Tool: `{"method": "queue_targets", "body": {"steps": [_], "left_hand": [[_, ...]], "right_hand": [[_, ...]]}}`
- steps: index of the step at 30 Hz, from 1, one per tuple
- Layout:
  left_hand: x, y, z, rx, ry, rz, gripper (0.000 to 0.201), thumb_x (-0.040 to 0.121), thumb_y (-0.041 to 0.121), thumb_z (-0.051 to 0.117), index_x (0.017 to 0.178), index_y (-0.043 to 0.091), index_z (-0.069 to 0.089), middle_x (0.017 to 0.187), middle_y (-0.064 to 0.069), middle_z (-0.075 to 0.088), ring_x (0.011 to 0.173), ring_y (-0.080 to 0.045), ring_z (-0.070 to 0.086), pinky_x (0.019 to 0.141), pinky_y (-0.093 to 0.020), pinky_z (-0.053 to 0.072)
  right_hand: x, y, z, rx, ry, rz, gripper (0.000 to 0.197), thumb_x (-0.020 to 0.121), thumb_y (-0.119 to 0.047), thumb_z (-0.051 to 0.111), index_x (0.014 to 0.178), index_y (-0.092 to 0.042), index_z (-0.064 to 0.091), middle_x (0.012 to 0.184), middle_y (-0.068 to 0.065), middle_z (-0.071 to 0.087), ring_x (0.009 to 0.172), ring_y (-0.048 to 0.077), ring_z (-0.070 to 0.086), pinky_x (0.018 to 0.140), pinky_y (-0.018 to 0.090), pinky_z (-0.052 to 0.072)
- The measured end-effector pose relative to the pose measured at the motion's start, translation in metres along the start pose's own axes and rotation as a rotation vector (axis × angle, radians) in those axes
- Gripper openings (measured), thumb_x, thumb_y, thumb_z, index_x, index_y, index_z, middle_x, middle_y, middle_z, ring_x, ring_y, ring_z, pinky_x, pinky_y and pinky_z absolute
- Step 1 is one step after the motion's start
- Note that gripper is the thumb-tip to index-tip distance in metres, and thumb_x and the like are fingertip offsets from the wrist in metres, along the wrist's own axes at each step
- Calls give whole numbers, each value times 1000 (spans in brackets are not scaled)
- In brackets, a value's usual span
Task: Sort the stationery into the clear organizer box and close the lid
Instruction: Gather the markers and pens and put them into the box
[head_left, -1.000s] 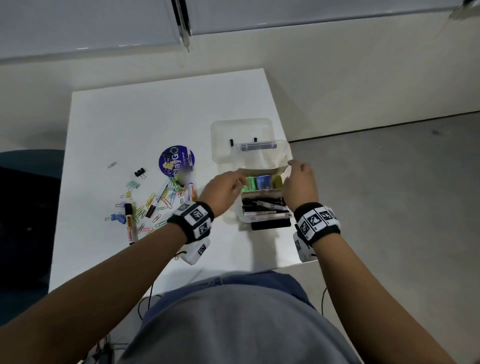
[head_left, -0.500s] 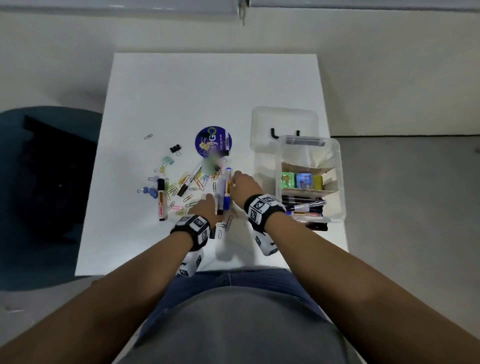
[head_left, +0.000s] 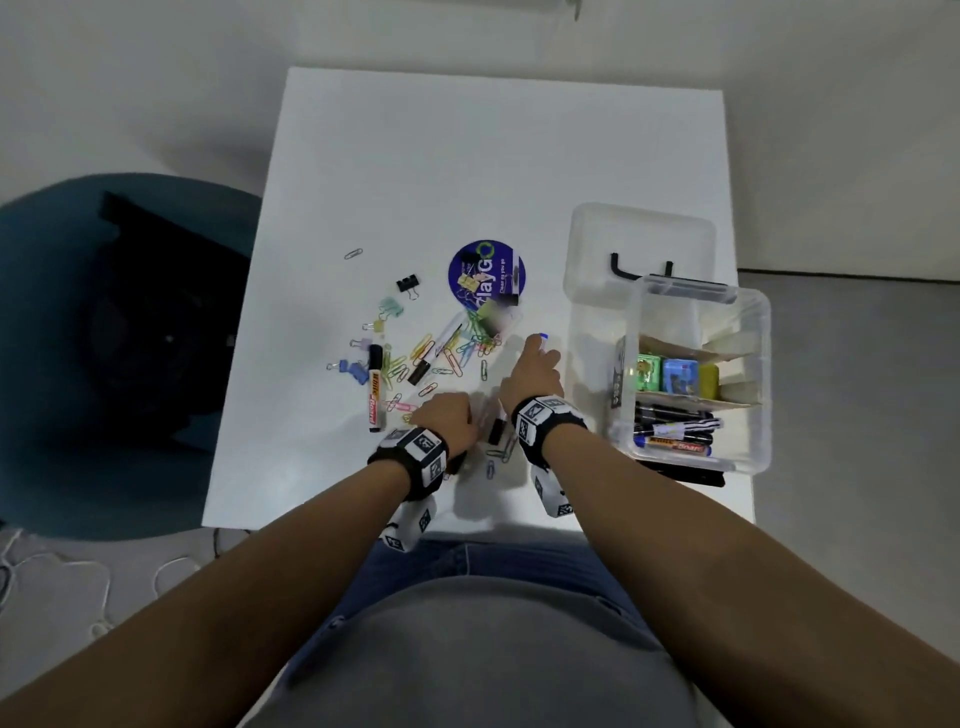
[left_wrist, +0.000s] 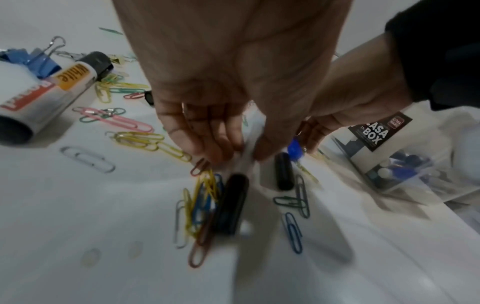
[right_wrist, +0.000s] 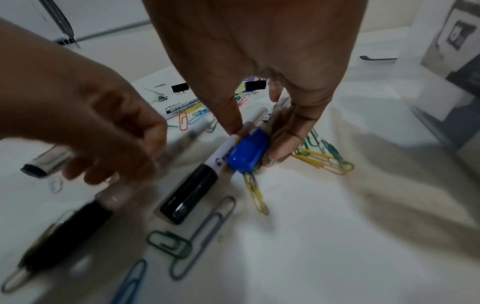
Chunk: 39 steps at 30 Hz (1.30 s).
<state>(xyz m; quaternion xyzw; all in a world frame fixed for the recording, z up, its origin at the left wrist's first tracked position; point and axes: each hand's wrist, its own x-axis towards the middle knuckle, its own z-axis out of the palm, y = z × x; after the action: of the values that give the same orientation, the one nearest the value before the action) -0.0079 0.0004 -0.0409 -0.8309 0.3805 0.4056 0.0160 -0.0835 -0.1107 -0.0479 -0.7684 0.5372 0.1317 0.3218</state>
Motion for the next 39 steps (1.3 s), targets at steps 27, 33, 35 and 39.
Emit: {"method": "queue_targets", "body": {"steps": [27, 33, 35, 39], "left_hand": [[27, -30, -46, -145, 442, -46, 31, 96, 26, 45, 107, -2, 51, 109, -21, 53, 98, -38, 55, 78, -43, 43], [5, -32, -41, -160, 491, -39, 31, 99, 19, 34, 103, -6, 52, 101, -24, 56, 95, -41, 56, 81, -49, 46], [-3, -33, -40, -276, 544, -104, 23, 98, 11, 39, 111, -6, 46, 103, -26, 57, 96, -41, 58, 84, -50, 49], [-12, -55, -30, -491, 550, -323, 35, 95, 8, 47, 127, 0, 33, 112, -24, 58, 95, -41, 62, 74, -42, 49]], "right_hand": [[-8, 7, -29, 330, -95, -103, 31, 100, -22, 40, 125, -4, 39, 109, 24, 59, 84, 30, 54, 68, 31, 37], [-17, 12, -41, 312, -125, -163, 34, 101, -22, 41, 129, -3, 39, 111, 22, 60, 97, 35, 60, 72, 31, 37], [-19, 18, -46, 320, -133, -161, 36, 100, -22, 40, 131, -5, 37, 109, 22, 61, 93, 35, 61, 72, 33, 42], [-26, 29, -60, 364, -130, -183, 27, 98, -28, 41, 121, -13, 41, 100, 17, 64, 83, 34, 62, 77, 45, 53]]}}
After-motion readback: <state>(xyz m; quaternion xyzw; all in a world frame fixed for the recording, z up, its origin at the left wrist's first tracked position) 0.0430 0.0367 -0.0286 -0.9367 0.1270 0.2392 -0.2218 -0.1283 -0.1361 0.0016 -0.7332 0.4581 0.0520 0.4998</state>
